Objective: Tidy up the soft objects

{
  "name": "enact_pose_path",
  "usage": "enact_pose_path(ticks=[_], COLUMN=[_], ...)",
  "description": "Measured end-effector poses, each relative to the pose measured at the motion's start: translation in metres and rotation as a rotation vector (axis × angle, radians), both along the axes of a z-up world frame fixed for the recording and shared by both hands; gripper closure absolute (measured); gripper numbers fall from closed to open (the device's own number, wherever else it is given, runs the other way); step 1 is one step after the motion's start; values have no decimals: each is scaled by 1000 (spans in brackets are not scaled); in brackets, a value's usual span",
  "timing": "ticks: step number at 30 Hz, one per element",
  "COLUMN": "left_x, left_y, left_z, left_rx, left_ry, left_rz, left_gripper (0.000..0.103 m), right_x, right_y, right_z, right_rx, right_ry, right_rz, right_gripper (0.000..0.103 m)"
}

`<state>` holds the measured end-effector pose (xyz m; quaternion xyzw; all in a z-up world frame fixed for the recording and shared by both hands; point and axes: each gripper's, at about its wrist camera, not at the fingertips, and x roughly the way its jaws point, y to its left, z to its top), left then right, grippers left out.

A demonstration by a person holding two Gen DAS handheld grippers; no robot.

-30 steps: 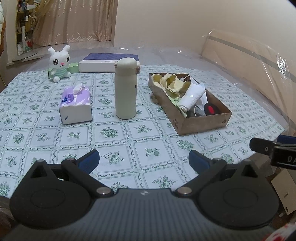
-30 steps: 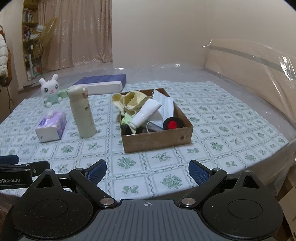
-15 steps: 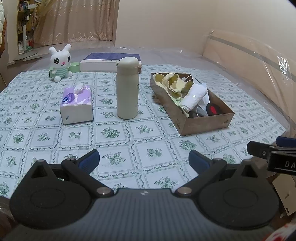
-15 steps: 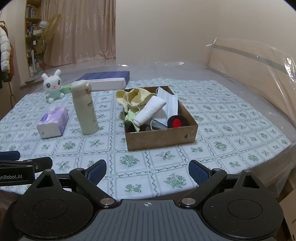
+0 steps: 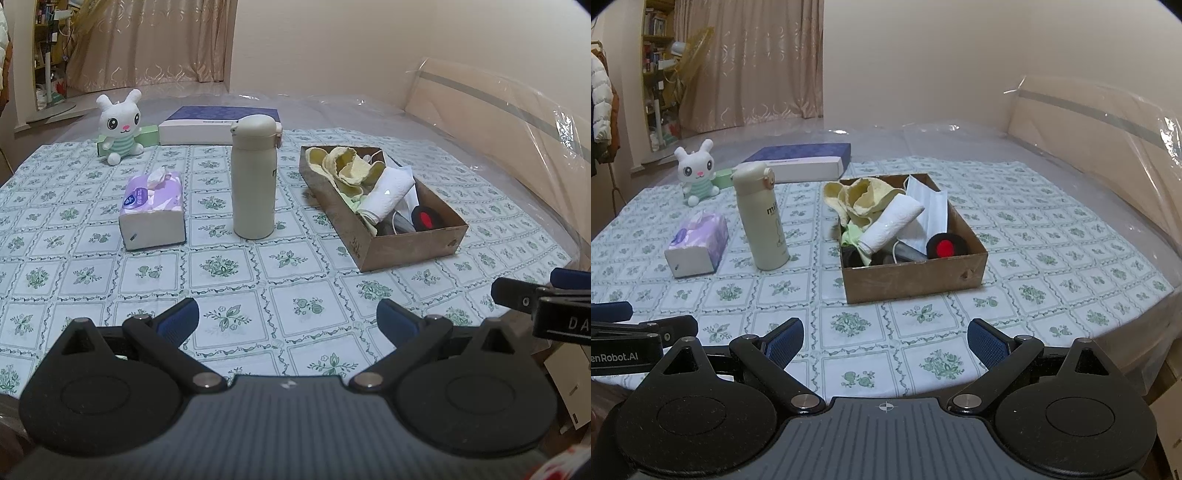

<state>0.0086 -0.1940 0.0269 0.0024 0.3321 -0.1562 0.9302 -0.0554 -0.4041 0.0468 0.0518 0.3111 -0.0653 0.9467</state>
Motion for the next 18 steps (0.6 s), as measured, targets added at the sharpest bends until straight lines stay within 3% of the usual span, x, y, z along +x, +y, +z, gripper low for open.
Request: enact_pose_path(ticks=[18], left_x=[2], left_y=[-2], left_z=[0], left_rx=[-2], left_ry=[3], left_rz=[-5], left_gripper=[1], right_x=[0], right_y=[-2], right_z=[-2], right_rx=[1], right_ry=[0], right_rz=[-3], right_gripper=[8])
